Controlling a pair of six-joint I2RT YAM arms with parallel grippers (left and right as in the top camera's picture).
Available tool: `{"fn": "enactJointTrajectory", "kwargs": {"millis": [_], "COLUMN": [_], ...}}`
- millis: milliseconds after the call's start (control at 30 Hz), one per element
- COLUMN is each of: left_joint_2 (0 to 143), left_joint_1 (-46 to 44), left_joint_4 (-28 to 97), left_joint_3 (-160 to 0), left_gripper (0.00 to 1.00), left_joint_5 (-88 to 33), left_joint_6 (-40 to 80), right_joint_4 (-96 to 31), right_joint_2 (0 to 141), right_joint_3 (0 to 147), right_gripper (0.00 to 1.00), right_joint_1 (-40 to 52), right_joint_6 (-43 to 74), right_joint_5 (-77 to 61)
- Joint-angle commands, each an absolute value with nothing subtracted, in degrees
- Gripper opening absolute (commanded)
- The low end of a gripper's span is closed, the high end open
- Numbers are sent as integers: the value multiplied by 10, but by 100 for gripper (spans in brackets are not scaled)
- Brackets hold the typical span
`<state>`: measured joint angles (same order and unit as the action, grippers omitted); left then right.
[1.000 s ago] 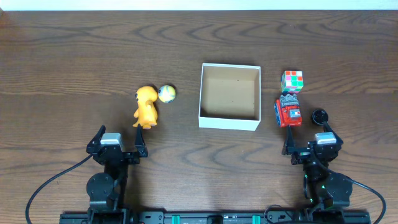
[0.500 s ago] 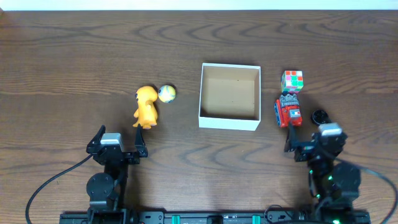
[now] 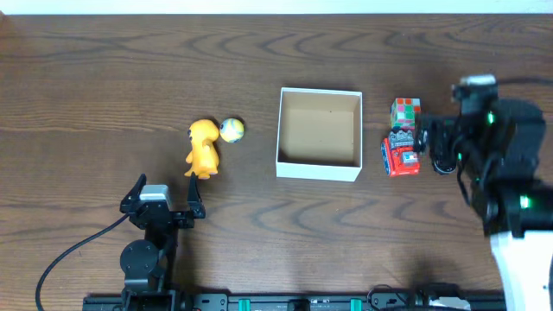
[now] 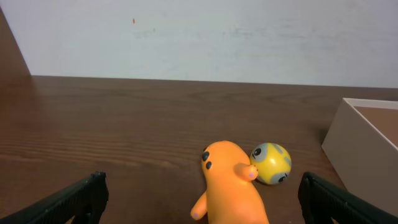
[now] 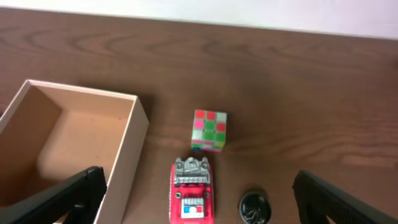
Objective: Pack container
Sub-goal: 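Reach the right gripper down to the red toy robot car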
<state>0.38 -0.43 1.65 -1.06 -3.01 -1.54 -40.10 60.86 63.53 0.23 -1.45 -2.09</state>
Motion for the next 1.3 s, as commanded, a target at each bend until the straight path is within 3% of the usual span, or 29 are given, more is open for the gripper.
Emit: {"fn": "enactJointTrajectory", "kwargs": {"millis": [0,367,500,700,1267], "left_joint_2": [4,4,4,4,4], "left_joint_1": [-1,-1,-1,-1,-1], "left_joint_4": [40,40,40,40,40], "left_joint_3": [-3,-3,-3,-3,-3], "left_gripper": [98,98,98,98,98], "left_joint_5": [-23,-23,-23,-23,-23], "left_joint_6": [-19,-19,-19,-19,-19], "right_joint_4": [-409,-474,-483,-486,-465], "right_joint_2": [650,746,796,861,1002], "right_joint_3": [665,659,659,659,659], "right_gripper": [99,99,99,92,91], "right_joint_1": [-1,-2,-1,-1,-1], "right_joint_6": [-7,-94,-95,-95,-104], "right_joint_5": [-37,-11,-12,-15,-18]}}
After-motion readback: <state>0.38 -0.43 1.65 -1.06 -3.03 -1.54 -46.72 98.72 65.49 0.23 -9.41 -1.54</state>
